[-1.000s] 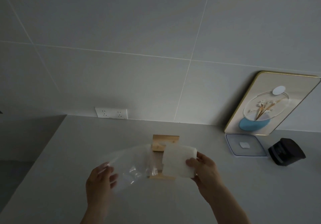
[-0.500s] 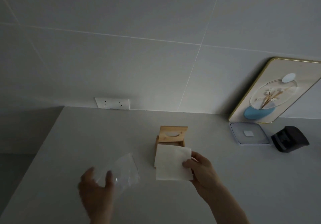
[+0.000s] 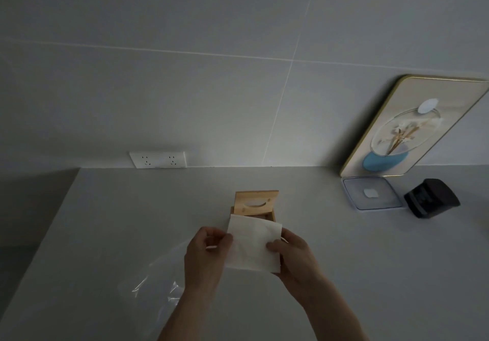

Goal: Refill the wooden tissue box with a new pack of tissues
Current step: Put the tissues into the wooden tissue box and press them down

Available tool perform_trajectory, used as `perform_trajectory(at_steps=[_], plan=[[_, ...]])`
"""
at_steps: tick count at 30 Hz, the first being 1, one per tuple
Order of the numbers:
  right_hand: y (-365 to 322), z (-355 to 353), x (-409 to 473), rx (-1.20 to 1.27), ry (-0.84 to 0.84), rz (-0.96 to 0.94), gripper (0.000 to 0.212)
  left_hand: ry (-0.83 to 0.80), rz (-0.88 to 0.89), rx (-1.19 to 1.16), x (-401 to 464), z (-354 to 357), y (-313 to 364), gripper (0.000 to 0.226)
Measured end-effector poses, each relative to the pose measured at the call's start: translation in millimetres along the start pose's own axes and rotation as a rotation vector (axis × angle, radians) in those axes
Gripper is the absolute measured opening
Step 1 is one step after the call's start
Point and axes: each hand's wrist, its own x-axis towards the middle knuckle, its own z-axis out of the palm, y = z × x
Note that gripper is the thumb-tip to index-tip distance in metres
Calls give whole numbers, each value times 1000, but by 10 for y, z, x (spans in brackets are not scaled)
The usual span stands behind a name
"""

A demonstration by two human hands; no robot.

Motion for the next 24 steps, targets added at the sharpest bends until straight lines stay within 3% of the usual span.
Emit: perform_trajectory(at_steps=[5, 13, 21, 24], plan=[[-42, -148, 158, 54, -37, 38, 33, 60, 42, 23, -7, 86, 45, 13], [-110, -395, 414, 204, -53, 83, 44, 13, -25, -49, -45, 381, 111, 14], [-205, -440, 470, 134, -108, 79, 25, 2, -41, -28, -35, 539, 113, 19], [-200, -434, 525, 81, -70, 65, 26, 31, -118, -172, -18, 553, 162, 32]])
